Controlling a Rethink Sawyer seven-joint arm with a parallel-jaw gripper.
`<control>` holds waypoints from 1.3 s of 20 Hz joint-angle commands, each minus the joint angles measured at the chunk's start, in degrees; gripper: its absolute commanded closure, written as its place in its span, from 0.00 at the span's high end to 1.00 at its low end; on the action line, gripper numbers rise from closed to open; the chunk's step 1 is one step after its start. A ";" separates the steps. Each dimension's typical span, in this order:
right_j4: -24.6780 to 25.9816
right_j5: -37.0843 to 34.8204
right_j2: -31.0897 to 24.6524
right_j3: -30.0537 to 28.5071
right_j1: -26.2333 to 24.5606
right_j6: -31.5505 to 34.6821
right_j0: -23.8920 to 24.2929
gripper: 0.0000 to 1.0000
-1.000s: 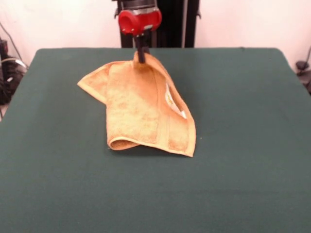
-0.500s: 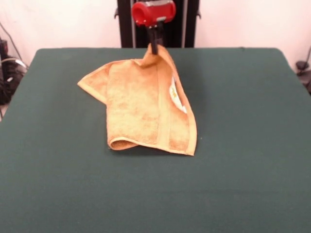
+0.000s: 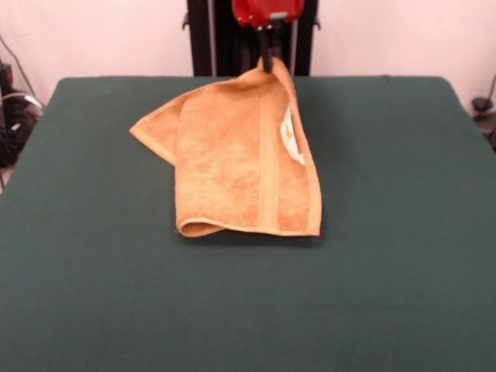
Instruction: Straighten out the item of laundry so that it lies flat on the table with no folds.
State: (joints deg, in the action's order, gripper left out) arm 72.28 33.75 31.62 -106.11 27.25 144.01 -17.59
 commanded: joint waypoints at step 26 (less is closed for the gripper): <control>-39.94 3.95 4.94 -16.07 7.49 -4.00 -29.54 0.00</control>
State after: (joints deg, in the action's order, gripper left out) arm 40.99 28.59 34.61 -117.08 33.24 144.01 -40.67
